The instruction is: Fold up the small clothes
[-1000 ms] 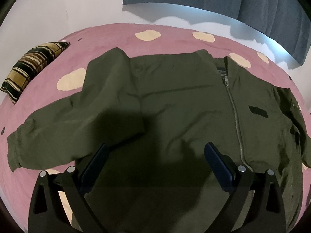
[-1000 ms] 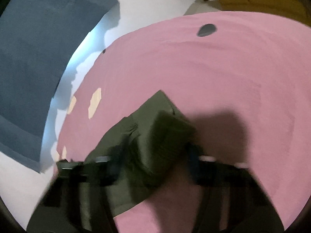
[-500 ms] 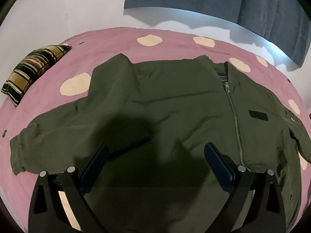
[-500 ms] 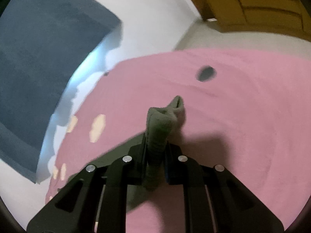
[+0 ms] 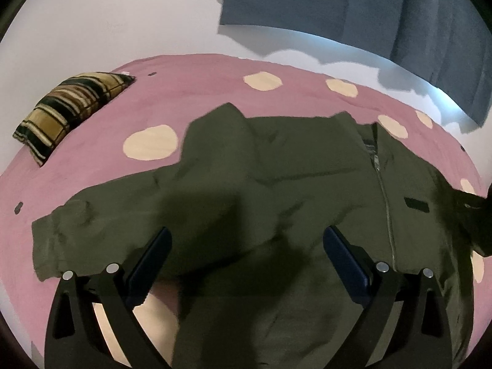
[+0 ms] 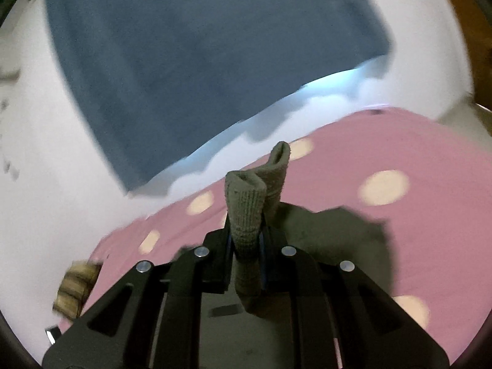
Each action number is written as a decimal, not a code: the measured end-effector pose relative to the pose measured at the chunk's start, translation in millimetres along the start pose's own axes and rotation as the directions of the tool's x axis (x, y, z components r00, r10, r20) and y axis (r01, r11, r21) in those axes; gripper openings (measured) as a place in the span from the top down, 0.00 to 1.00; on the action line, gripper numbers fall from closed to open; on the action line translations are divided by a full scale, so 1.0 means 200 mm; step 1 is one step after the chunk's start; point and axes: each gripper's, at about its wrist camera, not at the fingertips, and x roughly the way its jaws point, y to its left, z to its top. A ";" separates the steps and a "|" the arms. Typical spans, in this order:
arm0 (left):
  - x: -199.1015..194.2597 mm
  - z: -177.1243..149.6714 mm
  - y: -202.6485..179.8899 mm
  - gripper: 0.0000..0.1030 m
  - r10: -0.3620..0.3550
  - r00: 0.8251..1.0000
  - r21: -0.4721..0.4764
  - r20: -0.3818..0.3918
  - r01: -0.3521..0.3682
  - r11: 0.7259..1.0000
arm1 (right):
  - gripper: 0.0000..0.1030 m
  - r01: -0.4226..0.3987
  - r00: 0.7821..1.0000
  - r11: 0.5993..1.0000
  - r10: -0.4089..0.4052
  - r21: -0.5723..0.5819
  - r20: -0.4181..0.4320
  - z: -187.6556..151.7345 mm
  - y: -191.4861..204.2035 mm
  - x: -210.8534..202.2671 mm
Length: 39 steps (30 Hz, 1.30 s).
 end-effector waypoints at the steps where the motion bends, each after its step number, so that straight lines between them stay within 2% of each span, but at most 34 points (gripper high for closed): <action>1: -0.01 0.01 0.02 0.05 -0.001 1.000 -0.010 0.002 0.001 1.000 | 0.87 -0.013 1.000 0.999 0.012 -0.037 -0.022 -0.04 0.10 0.07; 6: -0.04 0.05 0.10 0.05 0.005 1.000 -0.060 0.028 -0.003 0.998 | 0.88 -0.107 0.985 0.981 0.082 -0.160 -0.154 -0.31 0.51 0.35; 10: -0.05 0.06 0.13 0.05 0.015 0.999 -0.079 0.032 -0.012 0.997 | 0.87 -0.175 0.949 0.964 0.111 -0.200 -0.294 -0.56 0.72 0.55; 14: -0.05 0.06 0.12 0.05 0.009 0.999 -0.068 0.034 -0.006 0.998 | 0.87 -0.185 0.918 0.941 0.063 -0.283 -0.391 -0.85 0.87 0.63; 18: -0.04 0.04 0.10 0.05 0.002 1.000 -0.053 0.025 0.000 0.999 | 0.87 -0.191 0.886 0.932 0.029 -0.308 -0.462 -1.04 0.95 0.71; 20: -0.03 0.04 0.10 0.05 -0.001 1.000 -0.050 0.020 0.002 0.999 | 0.82 -0.208 0.867 0.928 0.029 -0.310 -0.498 -1.11 0.96 0.75; 21: -0.02 0.04 0.10 0.05 0.000 1.000 -0.049 0.017 0.001 0.999 | 0.71 -0.228 0.852 0.927 0.042 -0.297 -0.523 -1.14 0.98 0.77; 22: -0.02 0.03 0.10 0.05 0.000 1.000 -0.049 0.015 0.001 0.999 | 0.60 -0.258 0.825 0.927 0.065 -0.271 -0.562 -1.16 0.98 0.78; 23: -0.02 0.03 0.09 0.05 0.000 1.000 -0.049 0.012 0.001 0.999 | 0.56 -0.283 0.801 0.927 0.088 -0.246 -0.592 -1.18 0.98 0.78; 24: -0.01 0.03 0.09 0.05 -0.002 1.000 -0.048 0.009 0.002 0.999 | 0.53 -0.302 0.787 0.925 0.106 -0.230 -0.608 -1.18 0.98 0.78; 27: 0.00 0.03 0.10 0.05 -0.004 1.000 -0.049 0.005 0.004 0.999 | 0.51 -0.352 0.765 0.922 0.184 -0.162 -0.617 -1.12 0.90 0.68; 28: 0.00 0.03 0.10 0.05 -0.003 1.000 -0.049 0.005 0.003 0.999 | 0.49 -0.359 0.768 0.924 0.214 -0.129 -0.604 -1.07 0.85 0.64; 29: 0.00 0.03 0.10 0.05 -0.002 1.000 -0.050 0.004 0.002 0.999 | 0.47 -0.357 0.781 0.929 0.238 -0.100 -0.578 -1.00 0.77 0.57; 31: 0.01 0.03 0.10 0.05 -0.003 1.000 -0.053 0.000 0.003 0.999 | 0.39 -0.316 0.830 0.945 0.233 -0.083 -0.507 -0.86 0.60 0.46; 32: 0.01 0.02 0.10 0.05 -0.004 1.000 -0.056 -0.001 0.004 0.998 | 0.37 -0.254 0.876 0.963 0.192 -0.086 -0.442 -0.76 0.46 0.38; 34: 0.02 0.02 0.10 0.05 -0.005 1.000 -0.058 -0.006 0.004 0.998 | 0.34 -0.142 0.927 0.986 0.102 -0.087 -0.362 -0.64 0.25 0.28; 35: 0.02 0.02 0.10 0.05 -0.005 1.000 -0.058 -0.007 0.004 0.998 | 0.34 -0.072 0.944 0.995 0.043 -0.076 -0.327 -0.59 0.13 0.25; 36: 0.03 0.02 0.10 0.05 -0.005 1.000 -0.057 -0.012 0.005 0.998 | 0.34 0.008 0.951 0.999 -0.022 -0.048 -0.308 -0.54 -0.01 0.23; 37: 0.03 0.01 0.09 0.05 -0.007 1.000 -0.056 -0.015 0.006 0.998 | 0.34 0.056 0.948 0.998 -0.057 -0.011 -0.313 -0.52 -0.13 0.23; 38: 0.04 0.01 0.09 0.05 -0.012 1.000 -0.055 -0.020 0.011 0.998 | 0.34 0.070 0.939 0.997 -0.057 0.027 -0.338 -0.52 -0.23 0.25; 39: 0.04 0.00 0.08 0.05 -0.016 1.000 -0.052 -0.025 0.015 0.999 | 0.34 0.069 0.919 0.995 -0.038 0.067 -0.393 -0.53 -0.33 0.29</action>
